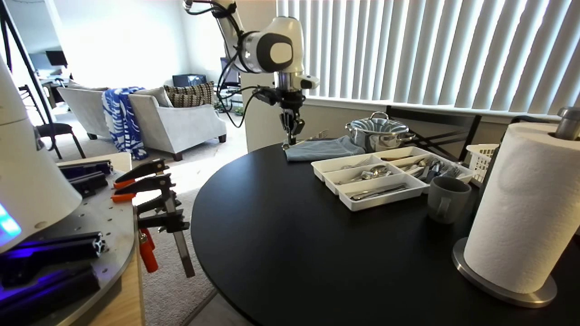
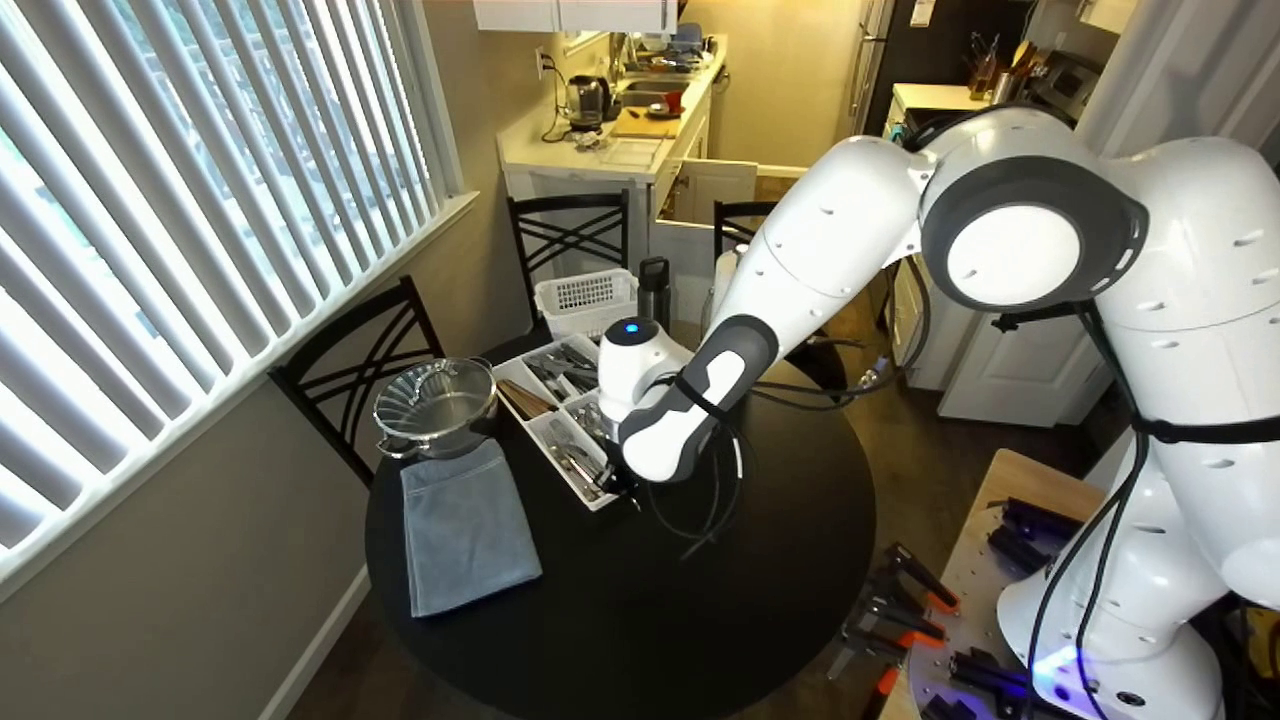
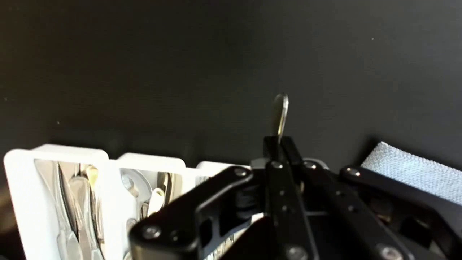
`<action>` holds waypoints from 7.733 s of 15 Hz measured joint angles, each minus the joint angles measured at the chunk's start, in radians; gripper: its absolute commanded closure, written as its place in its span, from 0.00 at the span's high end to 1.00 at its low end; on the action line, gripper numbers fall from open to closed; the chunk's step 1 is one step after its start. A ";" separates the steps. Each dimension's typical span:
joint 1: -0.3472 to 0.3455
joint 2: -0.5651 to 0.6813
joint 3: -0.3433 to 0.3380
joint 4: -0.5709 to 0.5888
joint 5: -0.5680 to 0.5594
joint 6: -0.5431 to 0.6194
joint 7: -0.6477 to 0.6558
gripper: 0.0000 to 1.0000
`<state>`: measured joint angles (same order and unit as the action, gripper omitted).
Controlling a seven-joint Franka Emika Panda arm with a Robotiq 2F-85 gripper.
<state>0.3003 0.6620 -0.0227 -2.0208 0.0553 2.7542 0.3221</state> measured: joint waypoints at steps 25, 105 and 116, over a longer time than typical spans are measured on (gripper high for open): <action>-0.551 0.138 0.410 -0.261 -0.098 0.338 -0.260 0.01; -0.224 0.575 -0.033 0.733 0.111 -0.028 0.016 0.50; -0.207 0.687 -0.039 0.948 0.107 -0.197 0.016 0.01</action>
<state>0.0938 1.3495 -0.0618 -1.0723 0.1619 2.5573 0.3378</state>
